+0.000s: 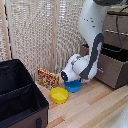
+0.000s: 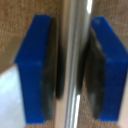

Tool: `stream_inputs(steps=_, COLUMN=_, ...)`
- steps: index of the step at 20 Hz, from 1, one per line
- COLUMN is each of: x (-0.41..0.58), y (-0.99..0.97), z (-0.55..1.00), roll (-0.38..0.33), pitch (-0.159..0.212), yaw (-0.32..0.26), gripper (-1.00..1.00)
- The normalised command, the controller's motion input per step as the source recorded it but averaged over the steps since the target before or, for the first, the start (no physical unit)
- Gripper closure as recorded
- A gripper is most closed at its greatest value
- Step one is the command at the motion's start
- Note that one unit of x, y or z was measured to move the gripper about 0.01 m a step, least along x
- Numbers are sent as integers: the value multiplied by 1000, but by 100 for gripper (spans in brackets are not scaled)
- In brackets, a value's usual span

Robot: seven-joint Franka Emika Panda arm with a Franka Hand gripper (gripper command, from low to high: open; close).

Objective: Move your gripper towards the bottom drawer handle. Grasp the handle gently with your gripper. Apply gentle outward force to slide the bottom drawer open.

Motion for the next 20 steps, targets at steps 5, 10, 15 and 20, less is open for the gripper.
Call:
stream_inputs(steps=5, x=316, y=66, z=633, roll=-8, pitch=75, yaw=-40, gripper=-100)
stream_inputs(steps=10, x=157, y=163, z=597, roll=-16, pitch=42, yaw=-83, gripper=-100)
stream_inputs(steps=15, x=87, y=199, z=363, roll=73, pitch=50, yaw=-180, gripper=-100)
stream_inputs(steps=20, x=101, y=229, z=346, roll=57, pitch=9, yaw=-164, gripper=-100)
